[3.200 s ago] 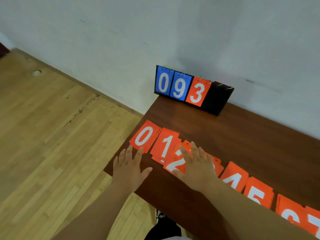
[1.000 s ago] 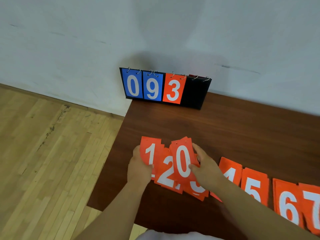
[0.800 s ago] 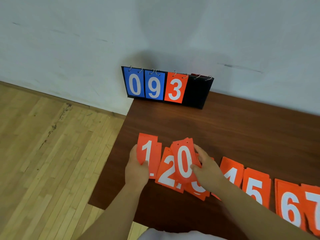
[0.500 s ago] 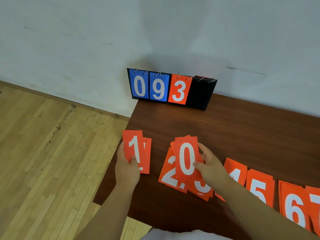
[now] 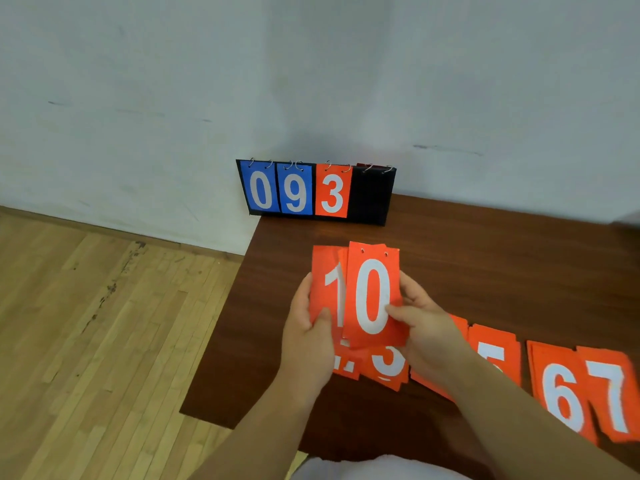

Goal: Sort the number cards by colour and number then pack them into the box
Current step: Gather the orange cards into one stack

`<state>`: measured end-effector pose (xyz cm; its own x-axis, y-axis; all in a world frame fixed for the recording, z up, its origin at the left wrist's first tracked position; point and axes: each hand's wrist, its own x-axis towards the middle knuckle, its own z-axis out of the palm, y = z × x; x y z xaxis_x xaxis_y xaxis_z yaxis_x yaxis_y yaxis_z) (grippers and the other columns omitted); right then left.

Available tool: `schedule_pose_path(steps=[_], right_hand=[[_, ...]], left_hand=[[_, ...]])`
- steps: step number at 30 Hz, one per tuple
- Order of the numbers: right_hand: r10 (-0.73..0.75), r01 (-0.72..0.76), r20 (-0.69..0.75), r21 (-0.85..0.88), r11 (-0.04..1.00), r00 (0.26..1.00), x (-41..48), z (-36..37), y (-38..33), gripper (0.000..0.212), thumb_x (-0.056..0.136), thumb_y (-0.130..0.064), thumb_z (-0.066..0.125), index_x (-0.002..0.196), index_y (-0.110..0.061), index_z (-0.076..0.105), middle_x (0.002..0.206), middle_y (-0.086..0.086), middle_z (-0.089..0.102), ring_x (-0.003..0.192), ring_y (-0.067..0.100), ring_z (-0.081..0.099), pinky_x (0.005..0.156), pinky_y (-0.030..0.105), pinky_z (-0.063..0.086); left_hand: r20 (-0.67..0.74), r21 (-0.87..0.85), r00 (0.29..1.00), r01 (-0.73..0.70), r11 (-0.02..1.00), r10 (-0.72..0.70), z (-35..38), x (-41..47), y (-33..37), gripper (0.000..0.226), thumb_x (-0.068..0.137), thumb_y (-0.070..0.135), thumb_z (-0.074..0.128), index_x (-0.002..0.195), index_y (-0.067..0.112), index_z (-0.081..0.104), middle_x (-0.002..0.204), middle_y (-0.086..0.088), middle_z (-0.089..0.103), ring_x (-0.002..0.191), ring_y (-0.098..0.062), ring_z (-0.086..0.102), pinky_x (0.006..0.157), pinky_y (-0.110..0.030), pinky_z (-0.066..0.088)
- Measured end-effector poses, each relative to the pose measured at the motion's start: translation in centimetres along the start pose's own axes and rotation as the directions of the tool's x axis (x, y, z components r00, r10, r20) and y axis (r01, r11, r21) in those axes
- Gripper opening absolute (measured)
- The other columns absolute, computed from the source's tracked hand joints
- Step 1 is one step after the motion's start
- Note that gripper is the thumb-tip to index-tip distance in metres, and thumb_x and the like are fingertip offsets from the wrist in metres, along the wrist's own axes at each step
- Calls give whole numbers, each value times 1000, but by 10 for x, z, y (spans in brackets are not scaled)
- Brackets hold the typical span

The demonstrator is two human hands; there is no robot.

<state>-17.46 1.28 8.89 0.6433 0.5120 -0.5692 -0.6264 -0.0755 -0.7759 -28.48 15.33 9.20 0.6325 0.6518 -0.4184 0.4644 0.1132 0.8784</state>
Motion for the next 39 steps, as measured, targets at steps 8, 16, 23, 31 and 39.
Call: schedule_pose_path(steps=[8,16,23,31,39], right_hand=[[-200,162,-99,-301,940,975,-46,-35,-1,59,104,-22,54,152,-49,32,141,-18,56,123,11,60,97,37,57],[-246,208,-52,-385,899,968,-87,-85,-2,64,104,-20,56,153,-48,25,132,-29,53,114,1,60,95,25,54],[-144,86,-59,-562,822,988,-101,-138,15,65,103,-27,56,156,-46,24,148,-17,47,135,14,50,108,46,49],[-44,-56,-120,-718,693,992,-76,-135,34,73,106,-23,48,161,-37,1,164,-3,29,147,27,38,113,48,39],[-19,-142,-208,-729,670,978,-46,-102,55,69,106,-23,49,161,-36,10,163,-3,32,145,25,40,113,45,41]], left_hand=[[135,-70,985,-102,992,111,50,-47,12,43,106,40,44,147,51,36,137,19,55,116,-10,63,92,-35,60],[156,13,980,-128,992,124,106,-105,11,54,92,61,40,146,55,32,145,19,48,126,-10,57,102,-39,55],[83,205,993,-102,973,86,114,-117,-19,52,98,59,46,148,47,39,138,18,53,123,-7,55,102,-33,51],[-194,643,981,148,751,-27,55,-17,-86,56,94,49,63,146,33,44,137,-6,53,122,-28,56,100,-48,54],[-178,794,977,211,570,-114,67,41,-95,108,77,60,75,155,43,2,159,-14,12,145,-40,24,111,-55,37]])
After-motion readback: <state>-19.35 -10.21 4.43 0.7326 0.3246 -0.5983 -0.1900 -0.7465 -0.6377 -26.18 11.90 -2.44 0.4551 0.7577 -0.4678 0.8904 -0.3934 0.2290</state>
